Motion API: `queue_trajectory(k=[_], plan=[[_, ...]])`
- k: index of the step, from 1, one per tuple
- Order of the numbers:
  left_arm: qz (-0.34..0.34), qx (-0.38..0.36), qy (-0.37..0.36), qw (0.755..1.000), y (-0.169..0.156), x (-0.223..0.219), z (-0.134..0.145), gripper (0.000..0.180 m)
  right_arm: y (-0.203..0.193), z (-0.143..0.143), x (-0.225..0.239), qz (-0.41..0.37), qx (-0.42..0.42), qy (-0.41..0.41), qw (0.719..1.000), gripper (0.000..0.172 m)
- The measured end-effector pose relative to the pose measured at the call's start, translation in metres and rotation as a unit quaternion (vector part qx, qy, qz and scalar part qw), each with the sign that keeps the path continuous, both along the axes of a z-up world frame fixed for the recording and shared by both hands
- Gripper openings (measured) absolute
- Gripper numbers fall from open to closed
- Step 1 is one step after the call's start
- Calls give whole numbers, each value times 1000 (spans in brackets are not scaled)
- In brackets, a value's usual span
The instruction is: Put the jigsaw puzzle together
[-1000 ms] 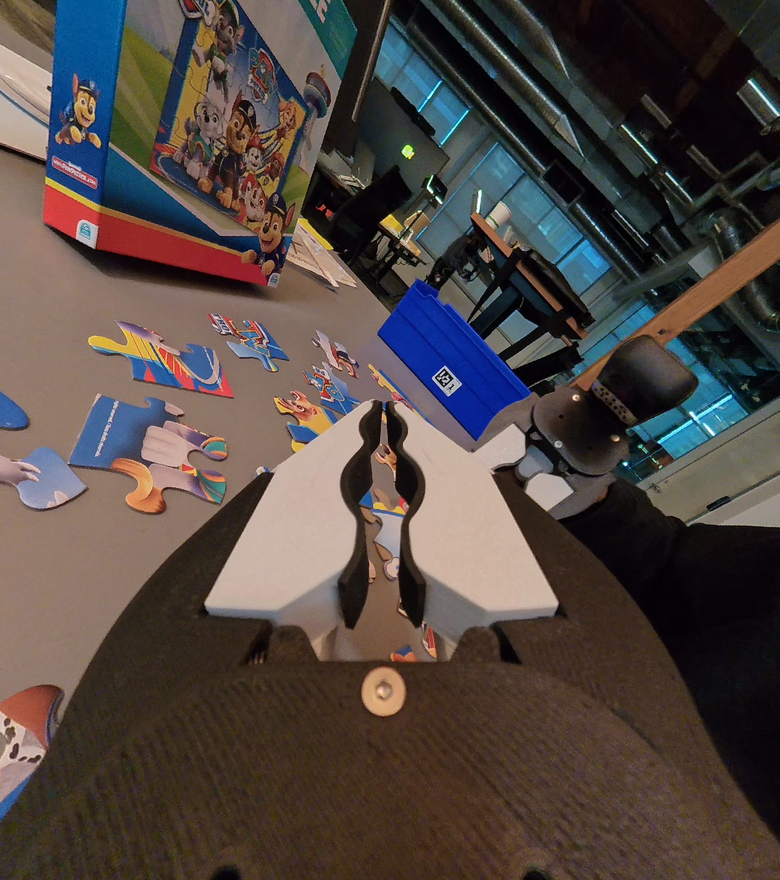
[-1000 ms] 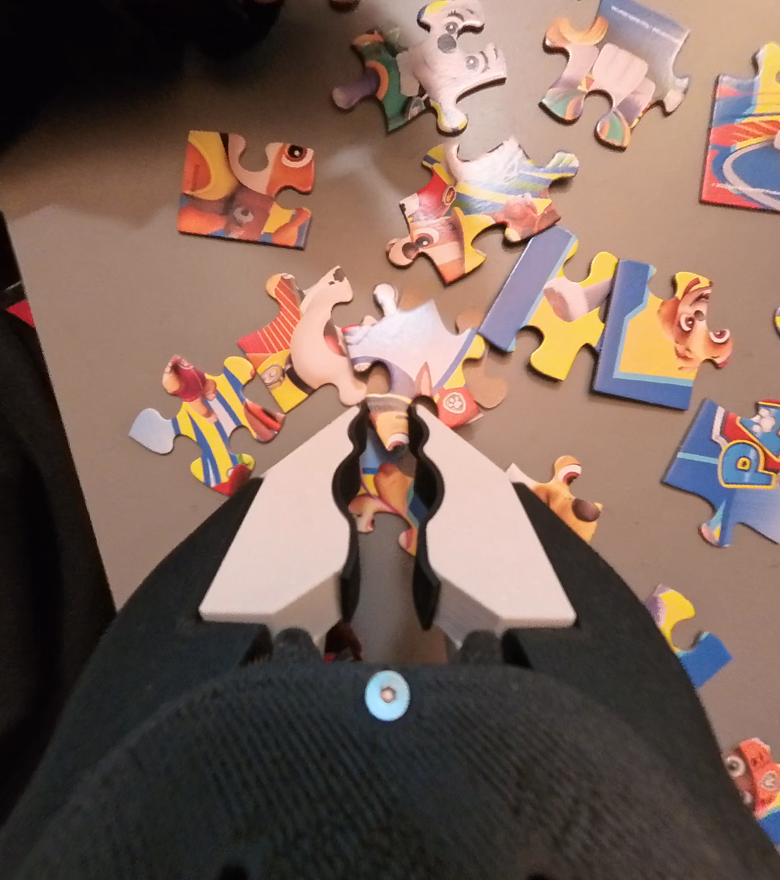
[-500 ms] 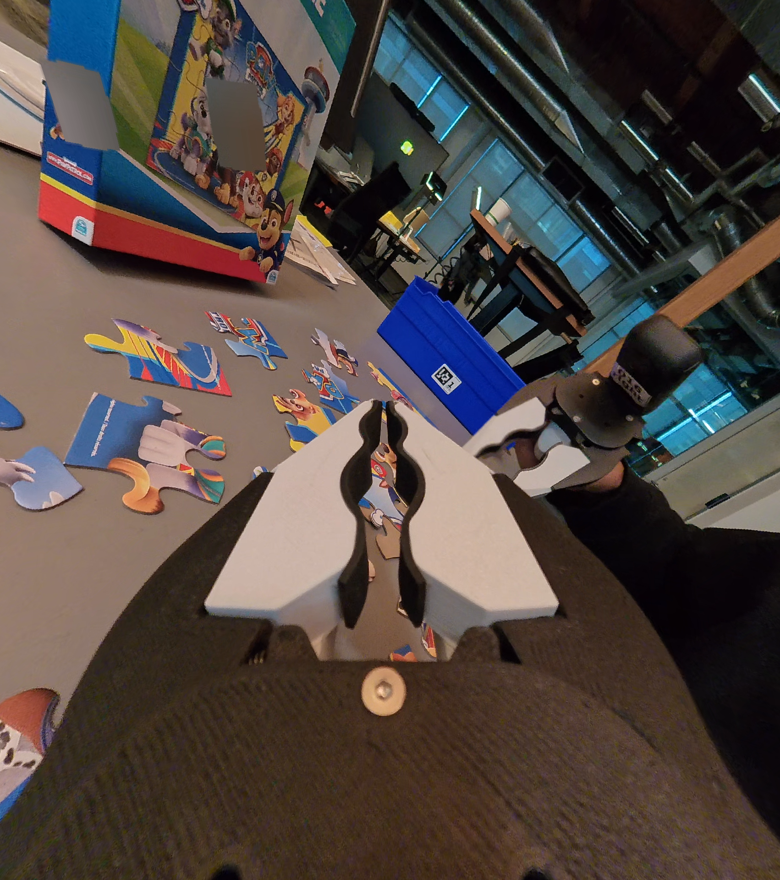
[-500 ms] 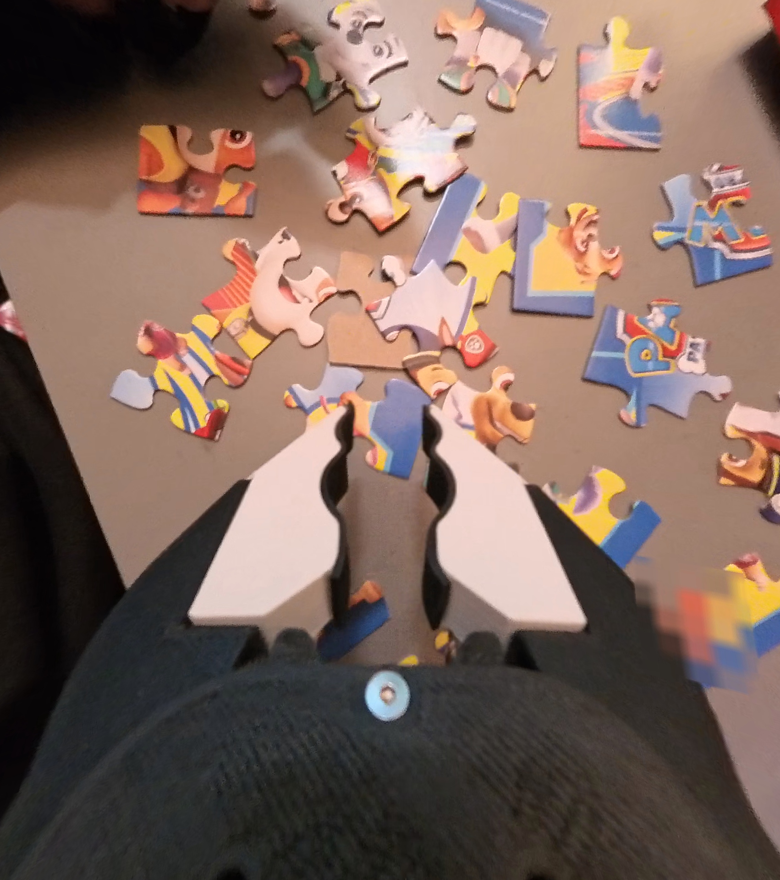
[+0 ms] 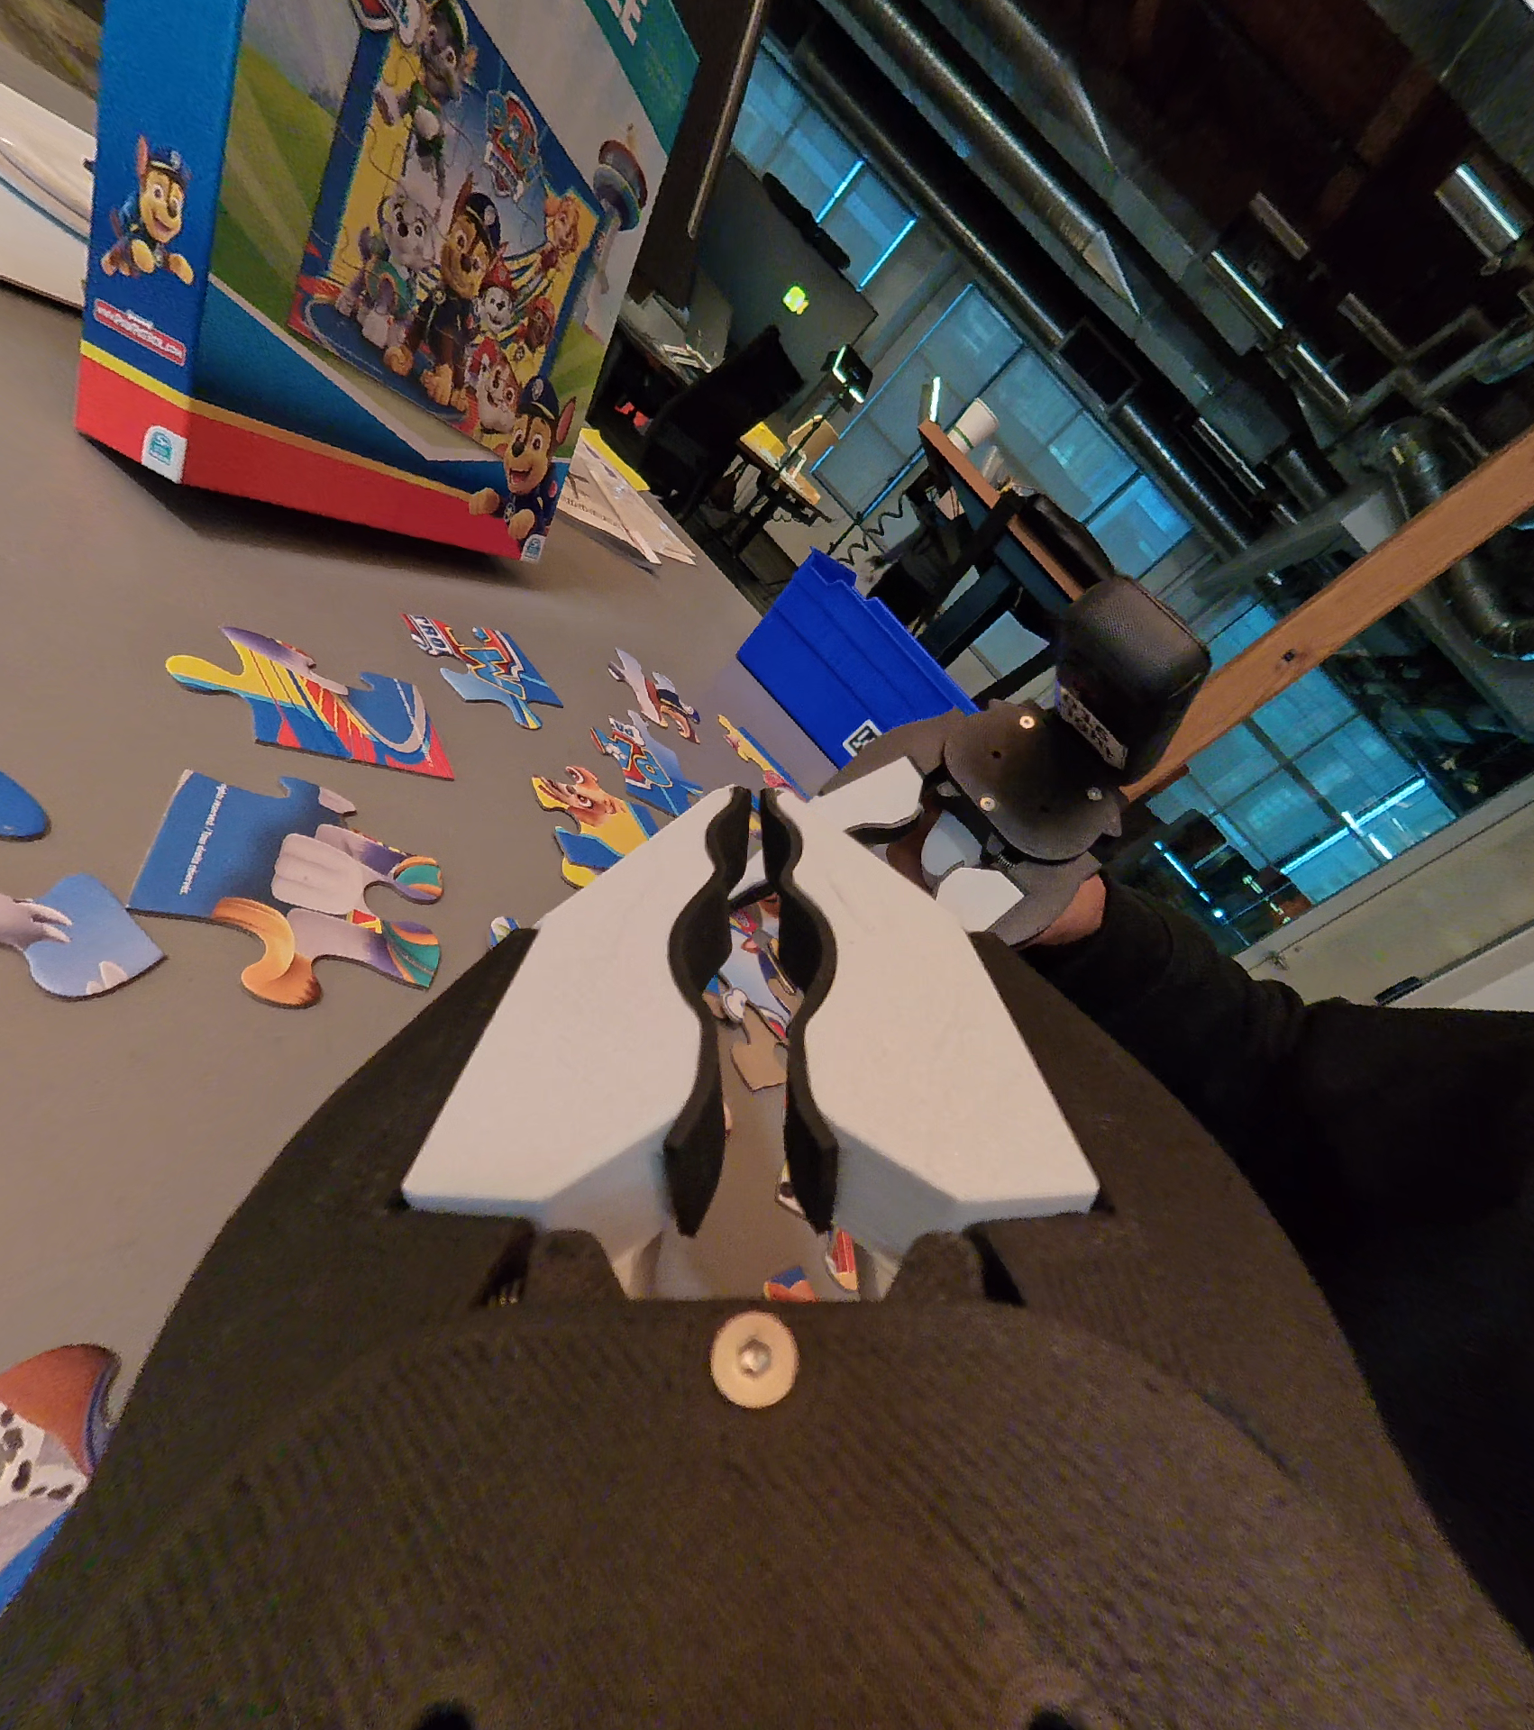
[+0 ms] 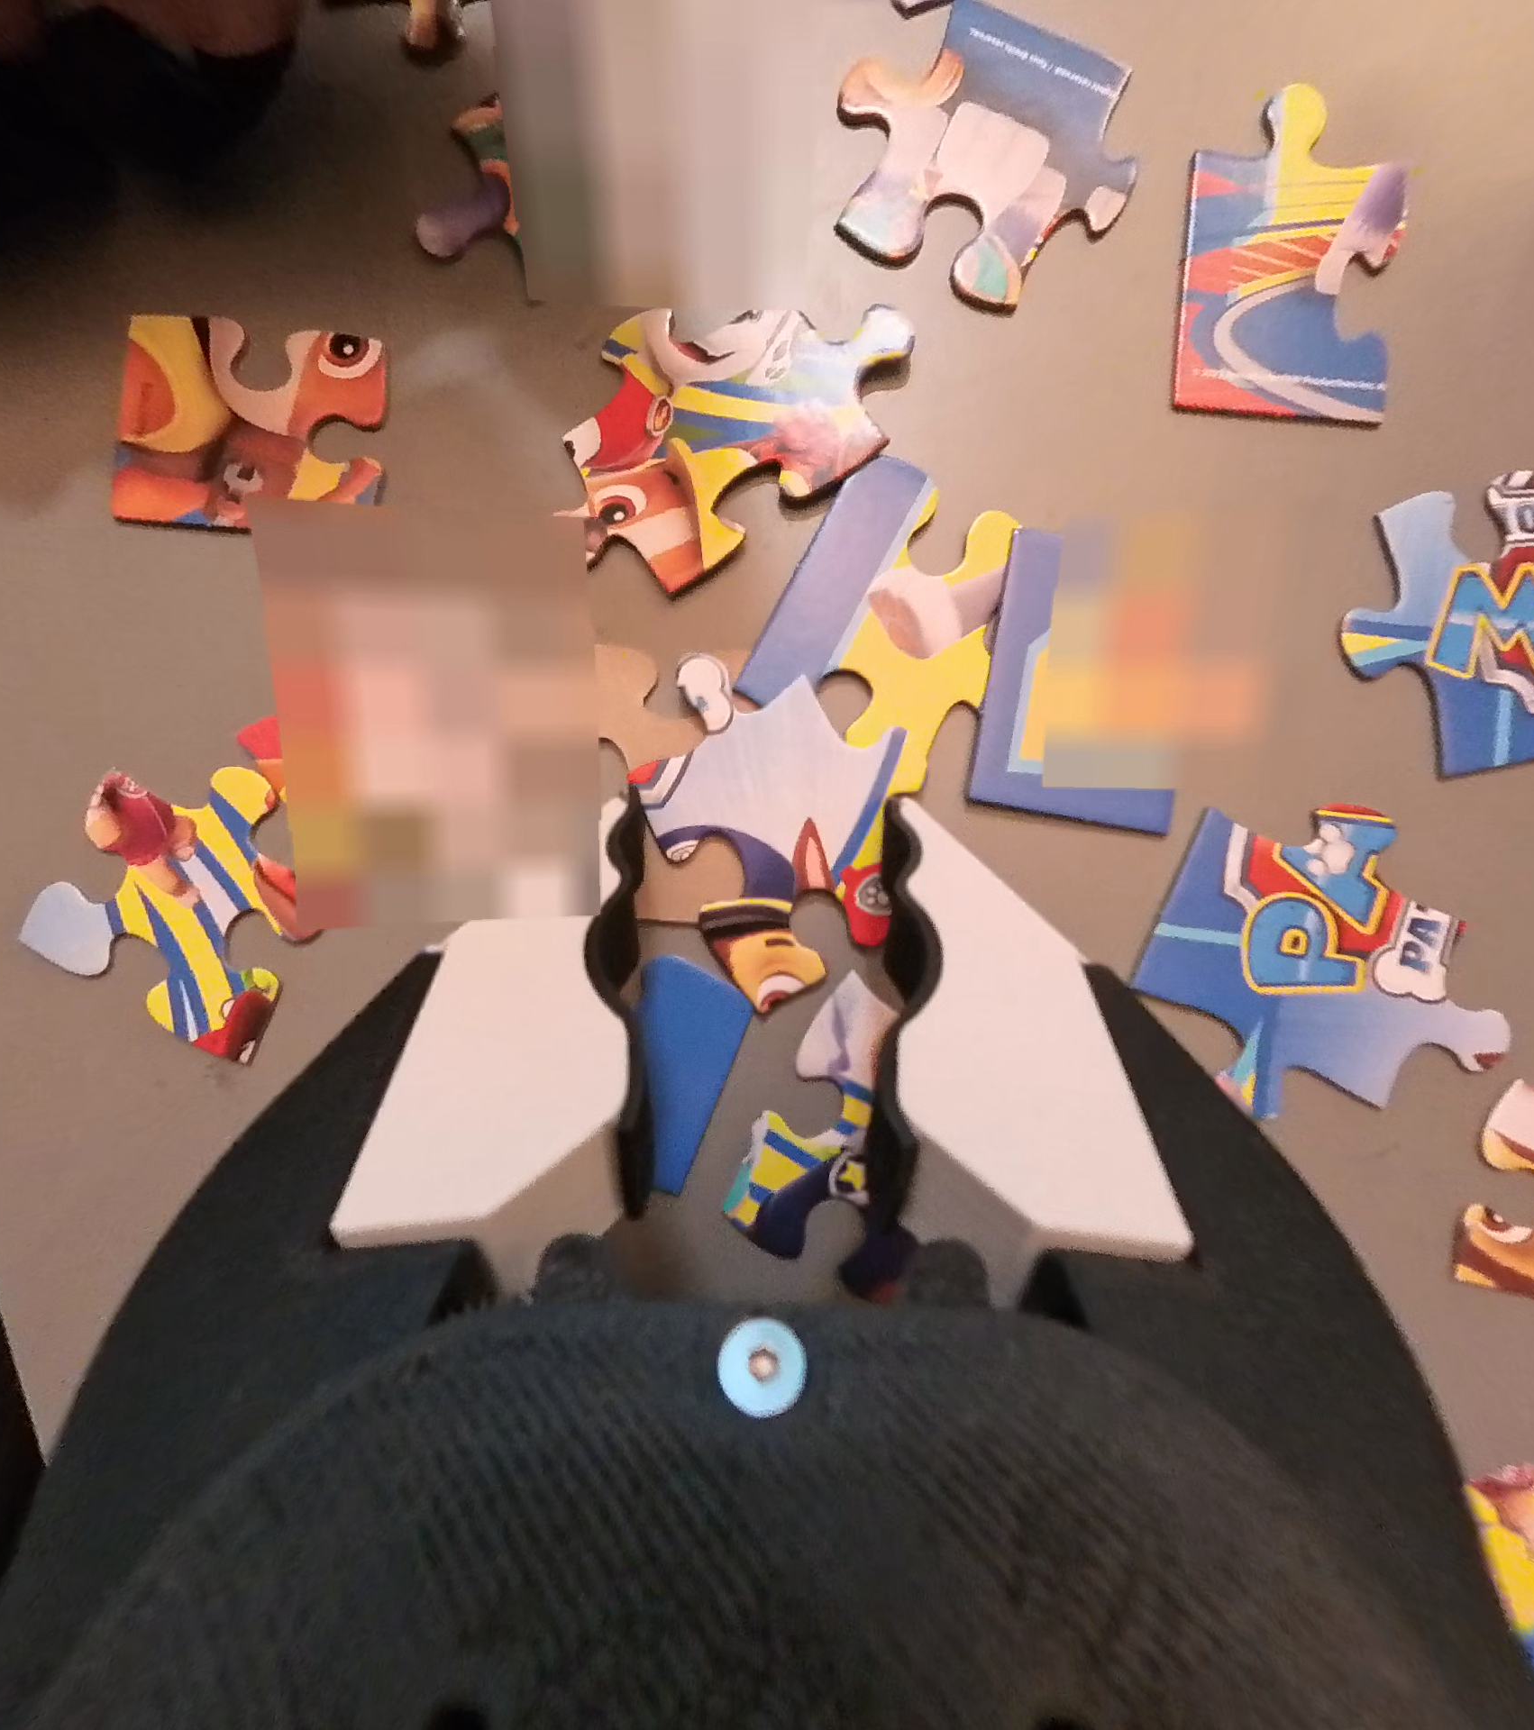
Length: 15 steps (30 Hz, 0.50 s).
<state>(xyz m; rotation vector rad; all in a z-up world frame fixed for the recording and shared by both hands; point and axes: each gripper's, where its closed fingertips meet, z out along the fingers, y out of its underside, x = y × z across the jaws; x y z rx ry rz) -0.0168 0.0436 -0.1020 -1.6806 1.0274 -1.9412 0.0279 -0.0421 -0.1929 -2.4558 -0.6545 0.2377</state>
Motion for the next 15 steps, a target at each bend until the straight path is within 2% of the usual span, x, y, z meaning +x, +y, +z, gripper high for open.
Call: queue_trajectory(k=[6, 9, 15], plan=[[0, -3, 0, 1000, 0, 0, 0, 0, -7, 29, 21, -36, 42, 0, 998, 50], [1, -3, -1, 1000, 1, 0, 0, 0, -15, 41, 67, -98, 55, -21, 993, 50], [2, -1, 0, 1000, 1, 0, -1, 0, -42, 45, 161, -247, 53, -21, 967, 50]])
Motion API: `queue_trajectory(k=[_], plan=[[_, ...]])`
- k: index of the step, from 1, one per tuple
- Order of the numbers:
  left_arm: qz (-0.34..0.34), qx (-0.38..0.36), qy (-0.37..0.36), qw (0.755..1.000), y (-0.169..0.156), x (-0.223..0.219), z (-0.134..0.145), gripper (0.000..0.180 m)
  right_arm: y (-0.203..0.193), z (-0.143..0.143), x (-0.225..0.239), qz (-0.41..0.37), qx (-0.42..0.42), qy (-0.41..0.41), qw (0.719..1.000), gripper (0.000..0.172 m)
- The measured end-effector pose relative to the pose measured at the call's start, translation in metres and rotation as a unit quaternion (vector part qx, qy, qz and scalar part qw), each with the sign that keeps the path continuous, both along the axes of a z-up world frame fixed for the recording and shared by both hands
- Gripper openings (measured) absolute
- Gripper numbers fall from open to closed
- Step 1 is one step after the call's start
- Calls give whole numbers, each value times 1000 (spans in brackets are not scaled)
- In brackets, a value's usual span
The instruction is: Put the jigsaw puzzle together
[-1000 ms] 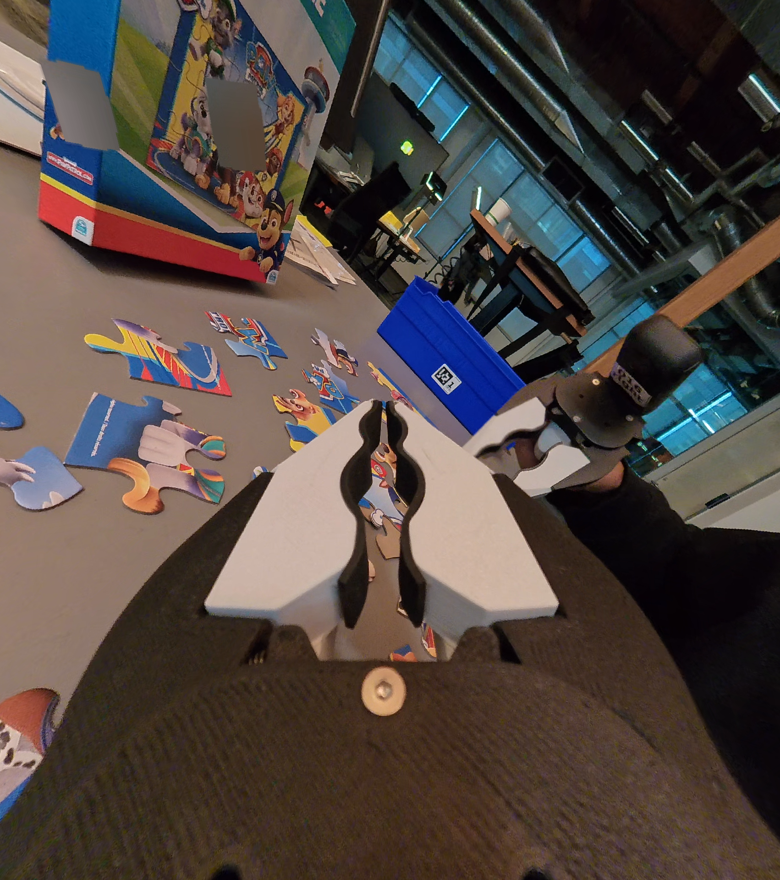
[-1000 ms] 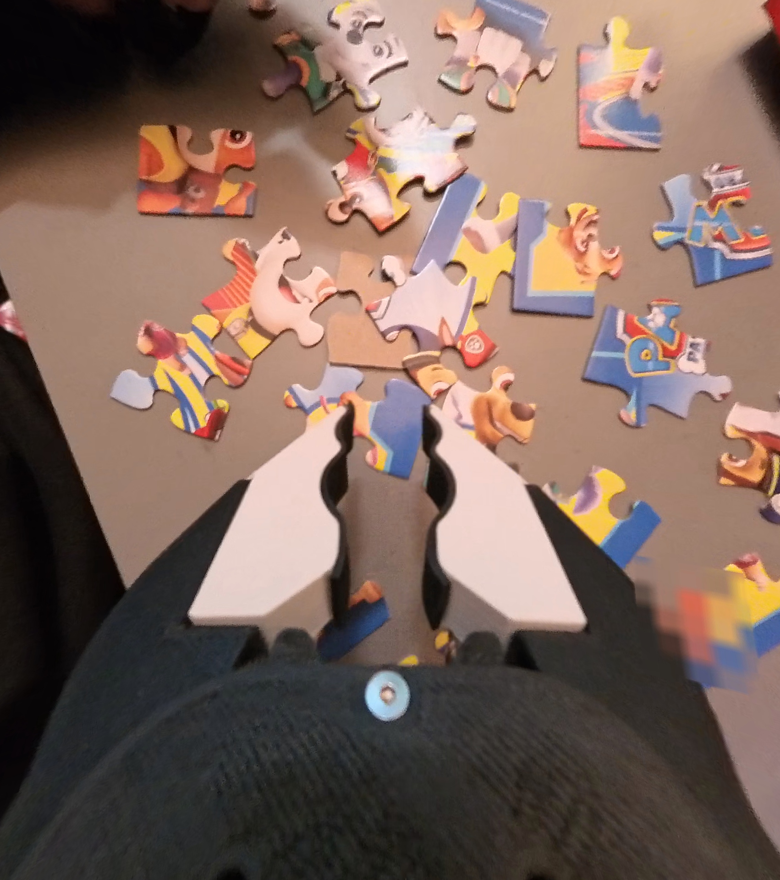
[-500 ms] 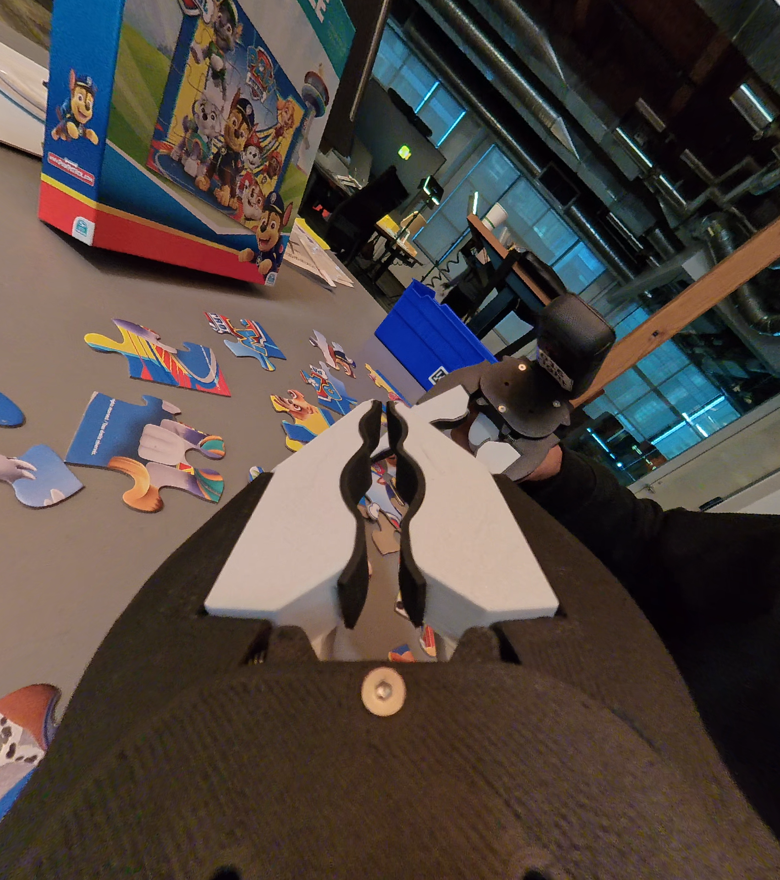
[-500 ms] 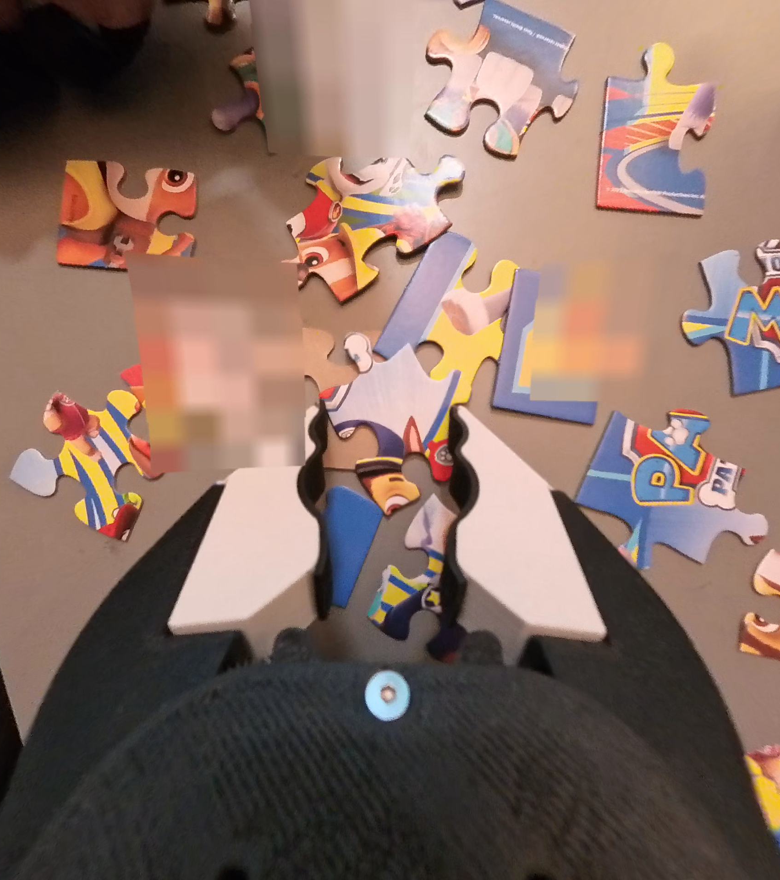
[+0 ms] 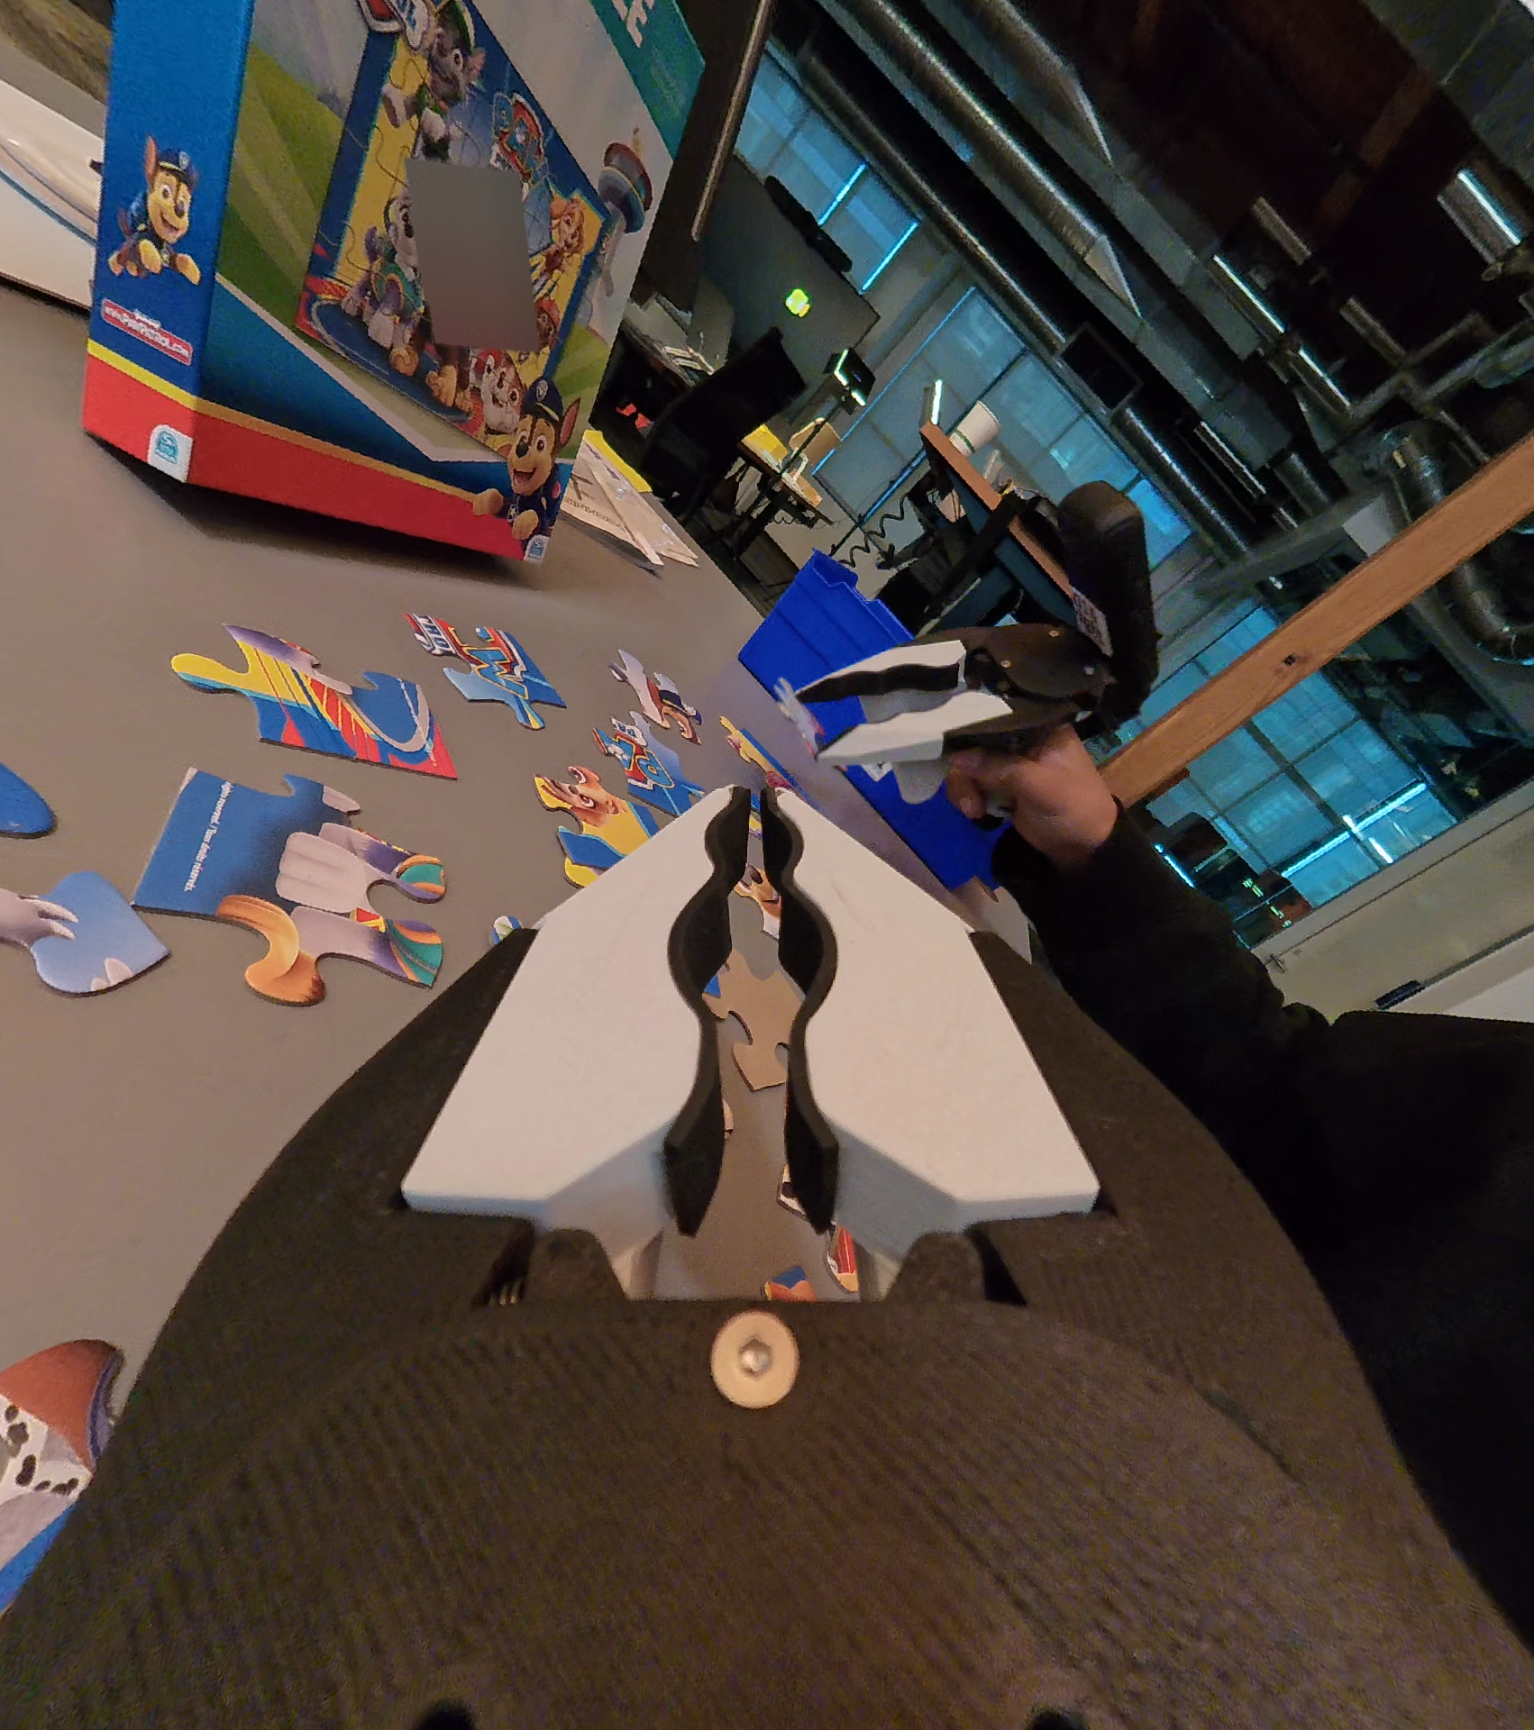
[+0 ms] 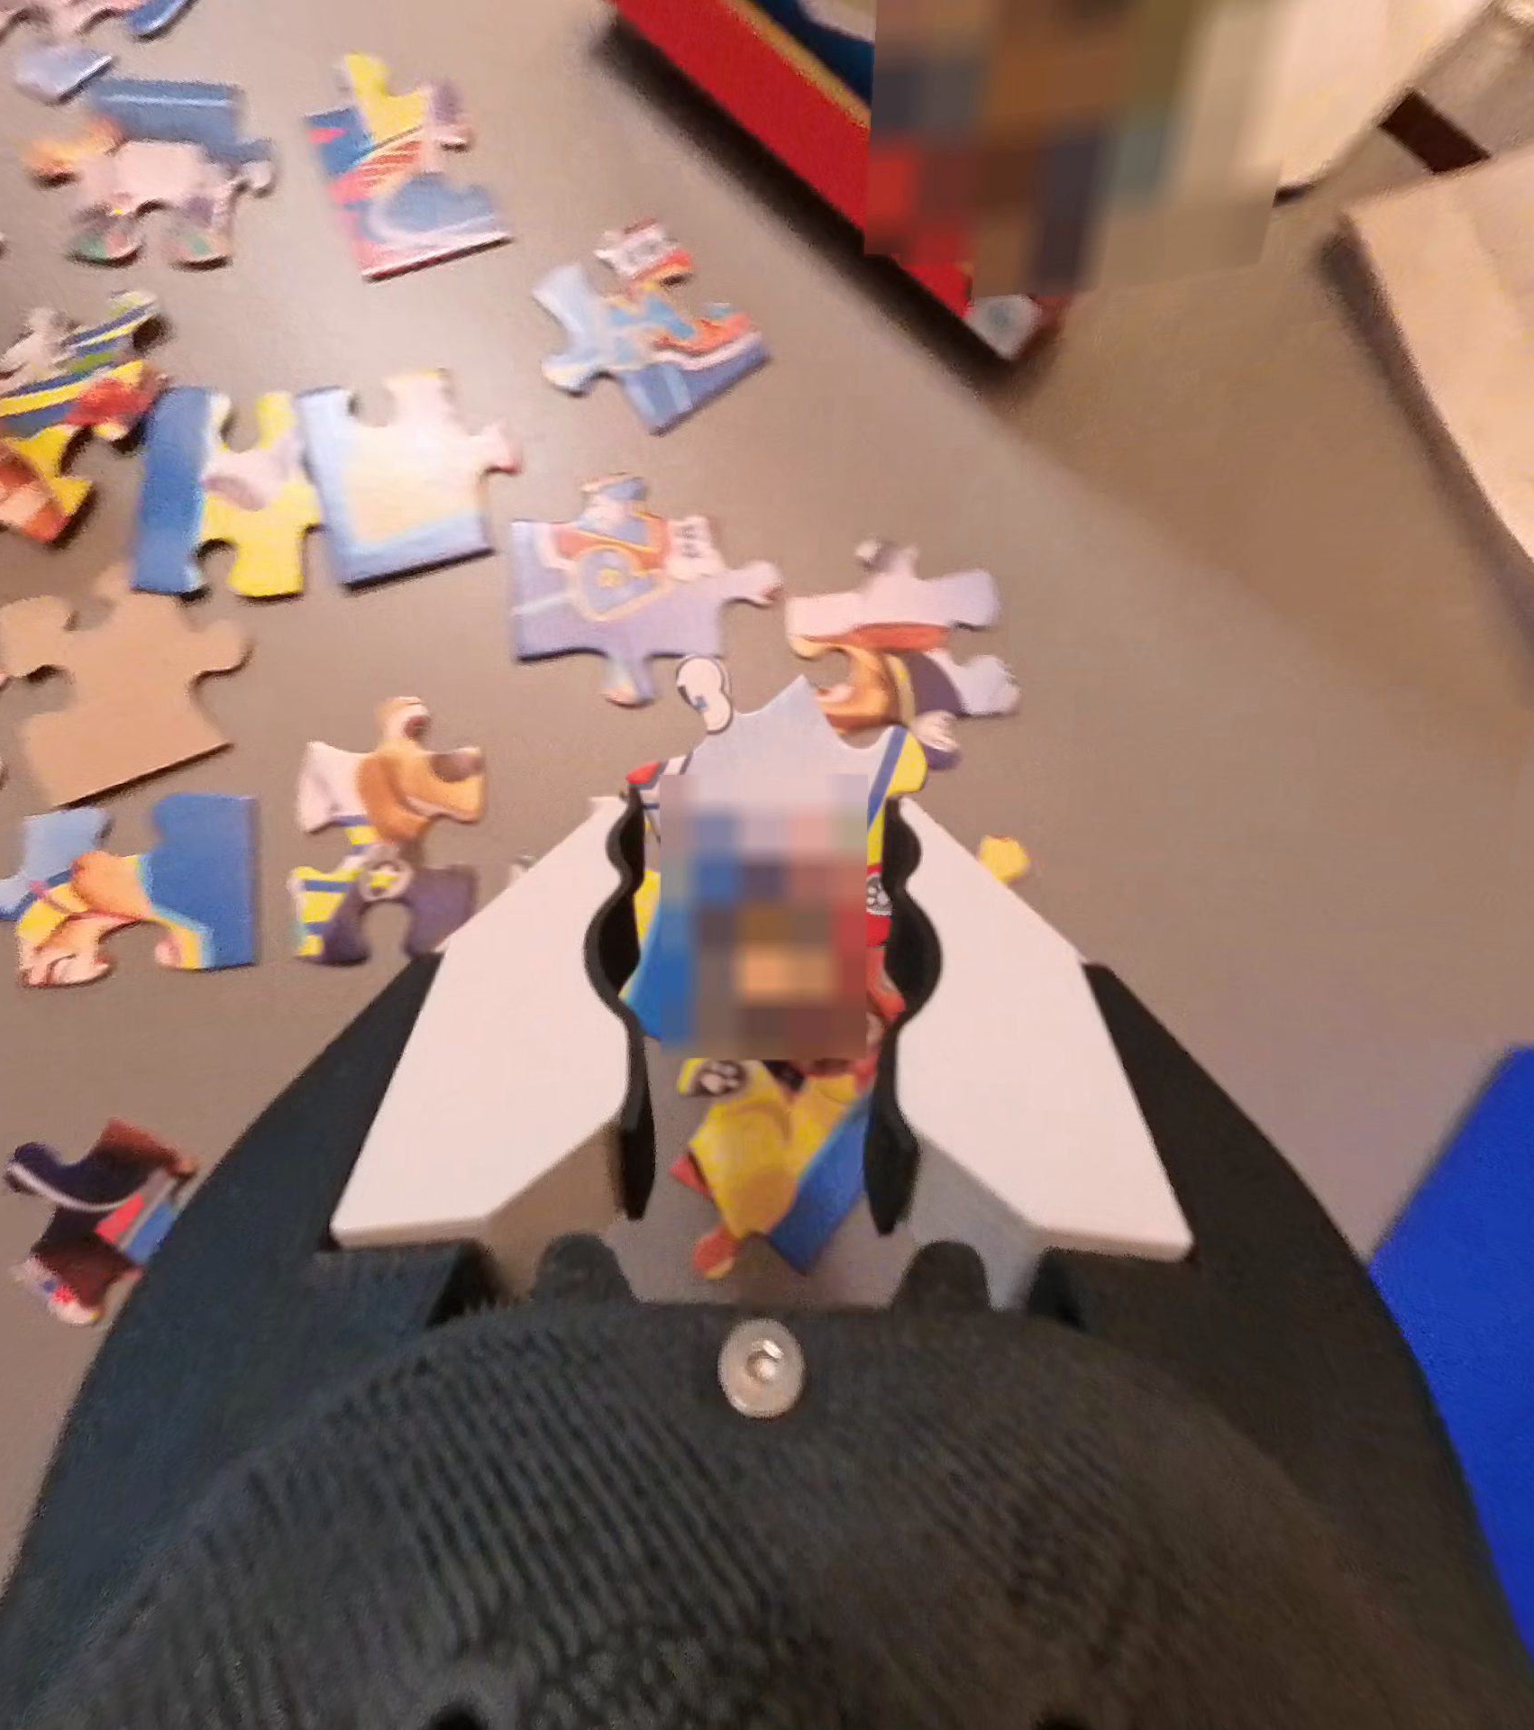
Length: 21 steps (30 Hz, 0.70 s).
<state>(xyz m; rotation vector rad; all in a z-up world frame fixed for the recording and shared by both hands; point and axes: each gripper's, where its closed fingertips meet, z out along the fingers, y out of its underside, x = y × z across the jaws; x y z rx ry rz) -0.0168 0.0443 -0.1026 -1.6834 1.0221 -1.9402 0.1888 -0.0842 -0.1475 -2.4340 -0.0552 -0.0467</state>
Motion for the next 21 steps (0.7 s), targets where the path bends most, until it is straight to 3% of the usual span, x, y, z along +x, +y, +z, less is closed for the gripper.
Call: queue_trajectory(k=[4, 9, 14, 18, 21], plan=[[-1, 3, 0, 1000, -1, 1, 0, 0, 4, 5, 29, -42, 25, 27, 998, 50], [2, 10, 1, 1000, 0, 0, 0, 0, 26, -13, 81, -96, -14, -31, 995, 50], [3, 9, -3, 1000, 0, -1, 1, 0, 40, -35, 109, -159, -28, 41, 986, 51], [1, 7, -5, 1000, 0, -1, 2, 0, 42, -19, 82, -133, 15, 63, 989, 61], [-2, 3, -7, 1000, -1, -1, 3, 0, 40, -4, 13, -52, 32, 95, 994, 65]])
